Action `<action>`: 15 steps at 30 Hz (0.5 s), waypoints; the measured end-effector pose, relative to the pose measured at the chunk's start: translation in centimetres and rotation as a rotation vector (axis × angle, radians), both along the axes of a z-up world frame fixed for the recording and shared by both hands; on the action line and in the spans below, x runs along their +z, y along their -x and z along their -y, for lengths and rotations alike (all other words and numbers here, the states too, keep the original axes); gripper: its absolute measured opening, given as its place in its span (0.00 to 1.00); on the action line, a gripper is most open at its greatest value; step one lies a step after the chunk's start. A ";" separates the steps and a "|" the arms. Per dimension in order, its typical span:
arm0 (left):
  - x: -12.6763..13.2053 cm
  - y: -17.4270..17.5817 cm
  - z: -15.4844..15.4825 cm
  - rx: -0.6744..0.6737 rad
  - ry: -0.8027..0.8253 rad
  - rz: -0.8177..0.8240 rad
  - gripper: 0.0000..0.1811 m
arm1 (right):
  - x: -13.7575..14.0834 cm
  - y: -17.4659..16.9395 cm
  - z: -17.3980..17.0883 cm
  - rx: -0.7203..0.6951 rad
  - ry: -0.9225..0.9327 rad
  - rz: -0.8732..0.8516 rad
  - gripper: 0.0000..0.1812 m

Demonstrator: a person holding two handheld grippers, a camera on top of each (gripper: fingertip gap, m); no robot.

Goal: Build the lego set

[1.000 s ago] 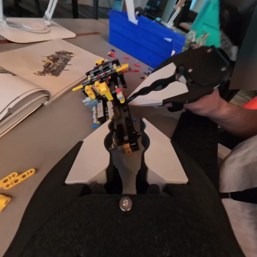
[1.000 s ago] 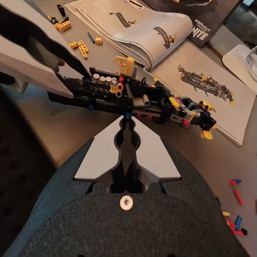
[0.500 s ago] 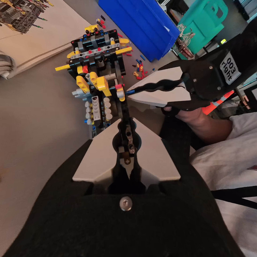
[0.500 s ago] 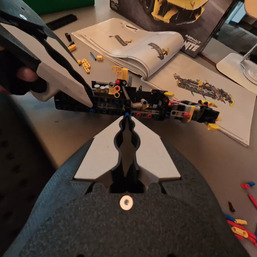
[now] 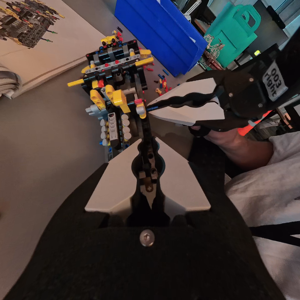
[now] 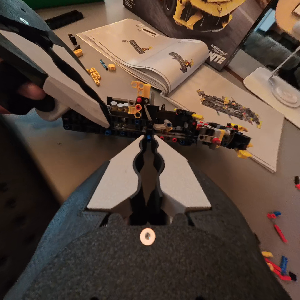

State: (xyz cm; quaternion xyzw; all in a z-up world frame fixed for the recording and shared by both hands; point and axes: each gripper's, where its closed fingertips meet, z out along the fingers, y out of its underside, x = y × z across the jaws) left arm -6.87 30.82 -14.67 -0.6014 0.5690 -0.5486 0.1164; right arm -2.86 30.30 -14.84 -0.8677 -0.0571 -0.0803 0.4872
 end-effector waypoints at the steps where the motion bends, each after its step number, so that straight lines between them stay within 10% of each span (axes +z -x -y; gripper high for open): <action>1: 0.1 -0.1 0.1 0.001 0.005 0.004 0.05 | 0.2 0.0 0.1 -0.006 -0.006 0.029 0.03; 15: 0.3 -0.5 0.3 0.025 0.059 -0.002 0.05 | 1.8 0.1 1.7 -0.023 -0.081 0.098 0.03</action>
